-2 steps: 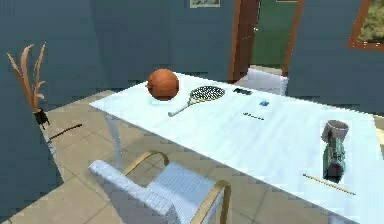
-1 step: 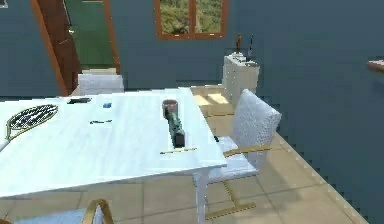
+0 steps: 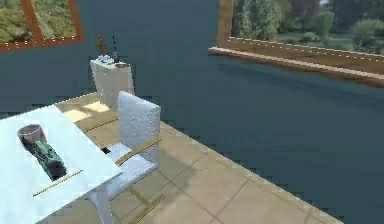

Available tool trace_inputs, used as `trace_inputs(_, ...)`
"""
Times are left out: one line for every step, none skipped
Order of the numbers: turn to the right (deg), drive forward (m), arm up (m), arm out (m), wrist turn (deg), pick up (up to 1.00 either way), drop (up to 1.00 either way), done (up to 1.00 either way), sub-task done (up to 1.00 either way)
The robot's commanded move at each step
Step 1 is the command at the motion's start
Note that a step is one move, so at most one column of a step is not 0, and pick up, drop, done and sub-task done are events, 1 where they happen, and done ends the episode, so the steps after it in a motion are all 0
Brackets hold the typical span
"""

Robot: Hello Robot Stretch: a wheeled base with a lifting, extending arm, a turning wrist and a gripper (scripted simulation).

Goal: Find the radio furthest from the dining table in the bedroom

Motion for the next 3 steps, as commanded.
trace_inputs(0.0, 1.0, 0.0, 0.0, 0.0, 0.0, 0.0, 0.0, 0.0)
trace_inputs(6.0, 0.0, 0.0, 0.0, 0.0, 0.0, 0.0, 0.0, 0.0)
trace_inputs(3.0, 0.0, 0.0, 0.0, 0.0, 0.0, 0.0, 0.0, 0.0)
